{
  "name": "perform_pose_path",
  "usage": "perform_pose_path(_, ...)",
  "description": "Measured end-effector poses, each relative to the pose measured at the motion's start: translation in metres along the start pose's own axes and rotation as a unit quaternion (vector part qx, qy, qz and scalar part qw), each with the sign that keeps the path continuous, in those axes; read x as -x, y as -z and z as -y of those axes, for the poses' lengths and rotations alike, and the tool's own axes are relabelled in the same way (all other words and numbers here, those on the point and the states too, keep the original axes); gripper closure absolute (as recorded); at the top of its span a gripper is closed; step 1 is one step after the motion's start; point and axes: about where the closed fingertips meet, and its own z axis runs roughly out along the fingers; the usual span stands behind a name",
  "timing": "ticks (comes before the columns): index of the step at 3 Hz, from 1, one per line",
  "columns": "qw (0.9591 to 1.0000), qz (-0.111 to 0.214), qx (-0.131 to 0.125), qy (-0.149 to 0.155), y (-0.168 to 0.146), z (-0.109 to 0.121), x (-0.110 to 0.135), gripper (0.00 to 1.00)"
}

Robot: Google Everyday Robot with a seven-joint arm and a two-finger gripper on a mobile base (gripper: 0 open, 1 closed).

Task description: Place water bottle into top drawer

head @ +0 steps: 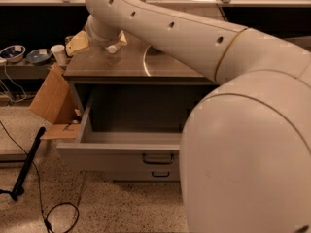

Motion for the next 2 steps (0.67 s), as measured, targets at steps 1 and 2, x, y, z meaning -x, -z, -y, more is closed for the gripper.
perform_pose_path(1,0.9996,-0.007,-0.018,-0.019,-0.020,0.005,-0.005,0.00)
perform_pose_path(2,0.9987,-0.010,-0.041,-0.030,-0.035,0.017,-0.001,0.00)
